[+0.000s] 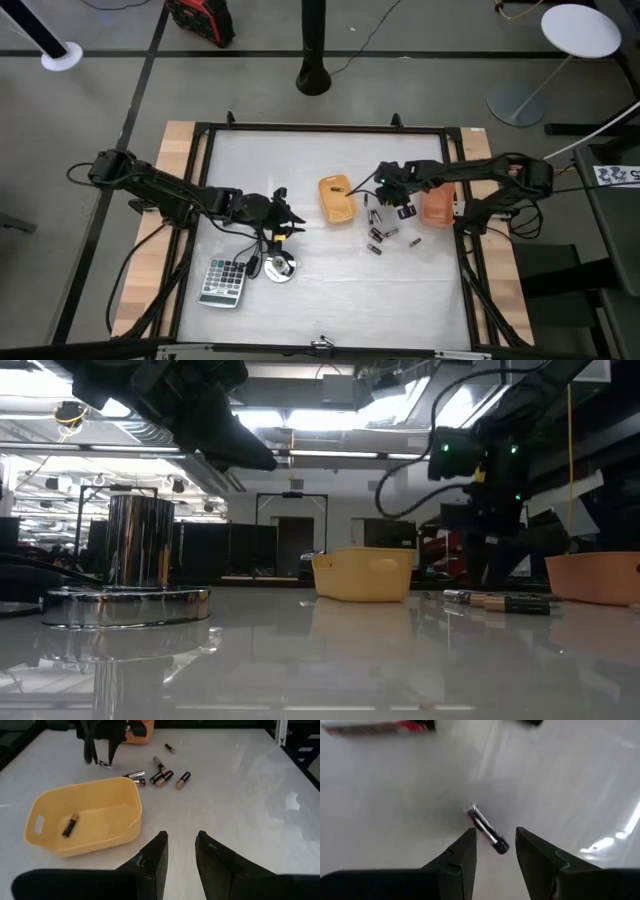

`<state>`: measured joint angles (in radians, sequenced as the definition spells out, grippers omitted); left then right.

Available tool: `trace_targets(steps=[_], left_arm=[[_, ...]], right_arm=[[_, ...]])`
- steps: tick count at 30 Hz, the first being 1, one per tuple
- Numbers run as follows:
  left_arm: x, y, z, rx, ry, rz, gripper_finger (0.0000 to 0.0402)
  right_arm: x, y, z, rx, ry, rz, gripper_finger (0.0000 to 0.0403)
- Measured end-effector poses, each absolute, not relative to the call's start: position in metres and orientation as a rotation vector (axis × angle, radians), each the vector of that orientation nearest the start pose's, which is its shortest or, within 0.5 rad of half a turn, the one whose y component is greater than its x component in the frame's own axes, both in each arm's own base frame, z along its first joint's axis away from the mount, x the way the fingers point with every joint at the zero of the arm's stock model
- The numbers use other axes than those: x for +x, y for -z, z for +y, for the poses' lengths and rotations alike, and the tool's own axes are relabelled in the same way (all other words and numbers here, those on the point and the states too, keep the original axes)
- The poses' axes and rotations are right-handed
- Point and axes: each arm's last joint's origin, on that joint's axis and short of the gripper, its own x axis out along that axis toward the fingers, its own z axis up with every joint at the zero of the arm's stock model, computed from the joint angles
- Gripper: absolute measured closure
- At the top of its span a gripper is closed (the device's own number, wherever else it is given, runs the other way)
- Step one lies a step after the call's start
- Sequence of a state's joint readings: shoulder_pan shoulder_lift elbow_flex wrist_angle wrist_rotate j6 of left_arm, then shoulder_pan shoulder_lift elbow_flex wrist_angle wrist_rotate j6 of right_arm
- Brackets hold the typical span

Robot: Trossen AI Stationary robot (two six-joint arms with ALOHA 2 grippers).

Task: Sort batteries
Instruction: Put the silver battery into the orange bin

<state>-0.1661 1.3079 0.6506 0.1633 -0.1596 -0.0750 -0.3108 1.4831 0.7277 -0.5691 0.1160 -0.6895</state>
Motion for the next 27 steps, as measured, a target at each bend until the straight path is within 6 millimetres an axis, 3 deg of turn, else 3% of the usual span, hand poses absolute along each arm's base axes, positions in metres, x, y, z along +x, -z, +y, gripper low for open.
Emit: trace_targets(steps=[10,19,27], left_arm=[[0.2642,-0.2110,-0.0396,0.025,-0.007,0.482,0.0314],[0.2642,-0.2111,-0.0395,0.028,-0.007,0.482,0.0314],[0.2642,-0.2110,-0.0395,0.026,-0.007,0.482,0.0314]], right_arm=[[0.2298,-0.1410,-0.0762,-0.446,-0.160,1.405,0.0285],[0.2289,-0.1401,-0.0755,-0.391,-0.130,1.412,0.0393],[0.2289,-0.1400,-0.0755,-0.346,-0.091,1.414,0.0387]])
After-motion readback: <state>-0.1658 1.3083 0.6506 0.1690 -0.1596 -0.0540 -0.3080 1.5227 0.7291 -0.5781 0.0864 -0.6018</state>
